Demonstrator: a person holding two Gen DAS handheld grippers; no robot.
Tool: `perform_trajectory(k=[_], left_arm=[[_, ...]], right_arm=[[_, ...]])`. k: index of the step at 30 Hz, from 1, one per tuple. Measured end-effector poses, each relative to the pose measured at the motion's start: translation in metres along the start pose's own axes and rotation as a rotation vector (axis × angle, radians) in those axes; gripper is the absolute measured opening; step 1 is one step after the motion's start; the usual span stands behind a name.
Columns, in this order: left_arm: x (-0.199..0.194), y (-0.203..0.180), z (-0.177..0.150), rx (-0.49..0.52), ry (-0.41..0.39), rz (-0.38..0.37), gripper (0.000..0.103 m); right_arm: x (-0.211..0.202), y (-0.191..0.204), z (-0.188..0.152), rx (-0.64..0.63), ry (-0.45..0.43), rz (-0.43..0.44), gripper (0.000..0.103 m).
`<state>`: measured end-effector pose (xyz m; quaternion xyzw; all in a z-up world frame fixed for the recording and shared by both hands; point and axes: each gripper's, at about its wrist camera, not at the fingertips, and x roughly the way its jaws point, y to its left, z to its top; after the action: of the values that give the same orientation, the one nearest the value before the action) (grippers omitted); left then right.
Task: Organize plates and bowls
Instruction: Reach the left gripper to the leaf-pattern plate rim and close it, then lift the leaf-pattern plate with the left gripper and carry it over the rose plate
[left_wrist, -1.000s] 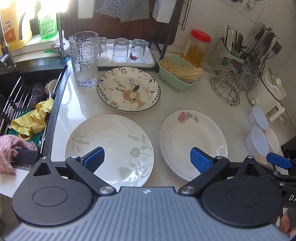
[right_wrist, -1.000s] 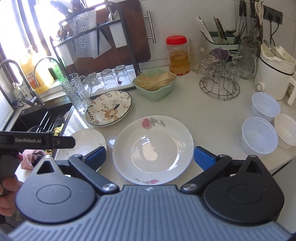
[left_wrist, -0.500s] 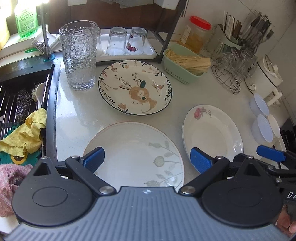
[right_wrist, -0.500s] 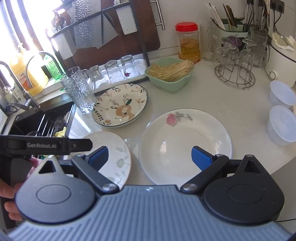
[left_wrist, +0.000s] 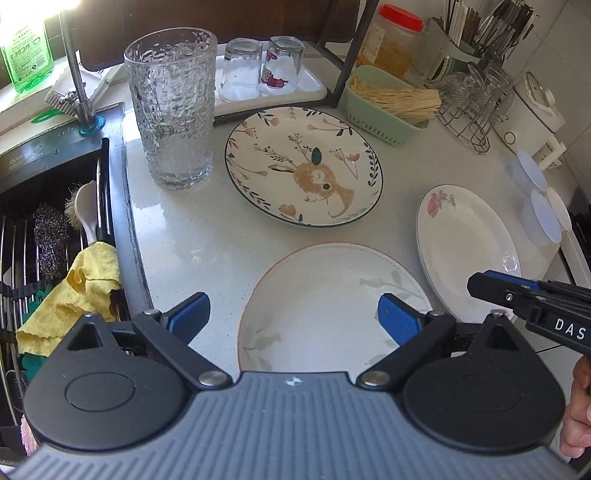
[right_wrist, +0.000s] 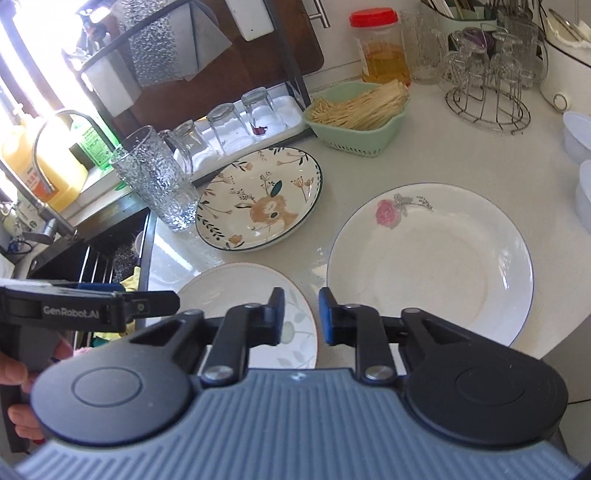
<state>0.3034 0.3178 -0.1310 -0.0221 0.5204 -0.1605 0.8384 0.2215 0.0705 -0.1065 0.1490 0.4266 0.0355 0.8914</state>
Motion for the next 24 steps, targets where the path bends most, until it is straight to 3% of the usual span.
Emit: perform_trajectory(k=[14,24], left_arm=[[0.019,0.049,-0.017,-0.121,0.033,-0.050,0.066],[0.039,0.052,-0.025,-0.100,0.081,-0.095,0.040]], right_arm=[[0.021,0.000,-0.003,0.113,0.105,-0.008,0.022],[0.036,-0.015,-0.020,0.188,0.186,-0.067,0.023]])
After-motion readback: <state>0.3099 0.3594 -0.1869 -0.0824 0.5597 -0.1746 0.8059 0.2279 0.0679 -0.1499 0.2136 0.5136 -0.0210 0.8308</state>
